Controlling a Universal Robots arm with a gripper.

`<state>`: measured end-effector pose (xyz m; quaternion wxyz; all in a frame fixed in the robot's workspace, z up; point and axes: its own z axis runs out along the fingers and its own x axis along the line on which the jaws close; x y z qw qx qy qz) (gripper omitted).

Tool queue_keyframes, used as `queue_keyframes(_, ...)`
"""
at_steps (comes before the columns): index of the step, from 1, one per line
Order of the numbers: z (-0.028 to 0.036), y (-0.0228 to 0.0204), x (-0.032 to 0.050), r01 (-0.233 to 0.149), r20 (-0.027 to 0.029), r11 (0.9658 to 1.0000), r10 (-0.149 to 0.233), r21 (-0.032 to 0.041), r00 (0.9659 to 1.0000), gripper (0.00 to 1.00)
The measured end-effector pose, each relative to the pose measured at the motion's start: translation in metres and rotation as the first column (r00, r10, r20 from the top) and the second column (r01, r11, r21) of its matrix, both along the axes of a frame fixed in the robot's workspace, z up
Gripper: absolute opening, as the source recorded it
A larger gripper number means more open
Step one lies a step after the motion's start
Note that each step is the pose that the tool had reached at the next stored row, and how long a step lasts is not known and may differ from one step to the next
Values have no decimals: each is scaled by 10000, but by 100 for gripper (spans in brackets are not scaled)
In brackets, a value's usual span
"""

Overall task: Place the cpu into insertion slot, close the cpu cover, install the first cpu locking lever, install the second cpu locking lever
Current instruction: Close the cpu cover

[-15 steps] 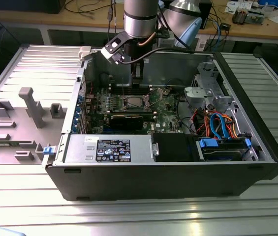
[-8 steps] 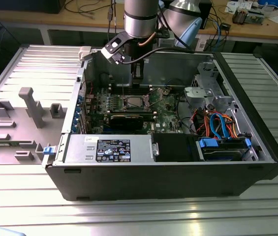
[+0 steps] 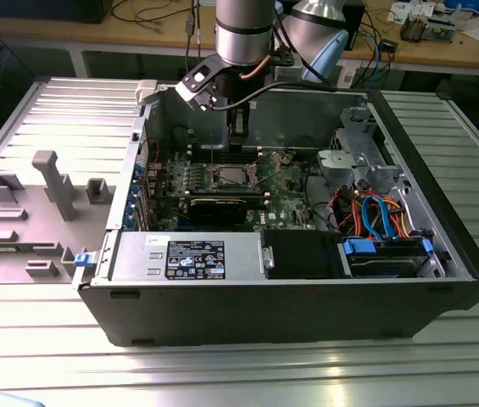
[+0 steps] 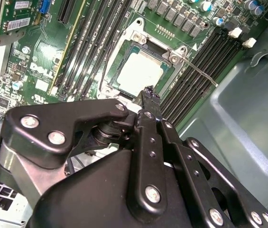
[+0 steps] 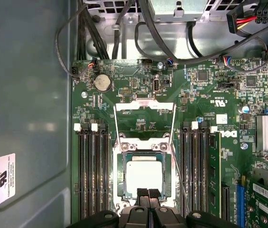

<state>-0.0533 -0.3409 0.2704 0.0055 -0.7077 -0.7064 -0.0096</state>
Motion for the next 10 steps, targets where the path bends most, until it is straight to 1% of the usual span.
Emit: queue_keyframes(10,0,0,27,0,-1,10000,0,0,10000,11)
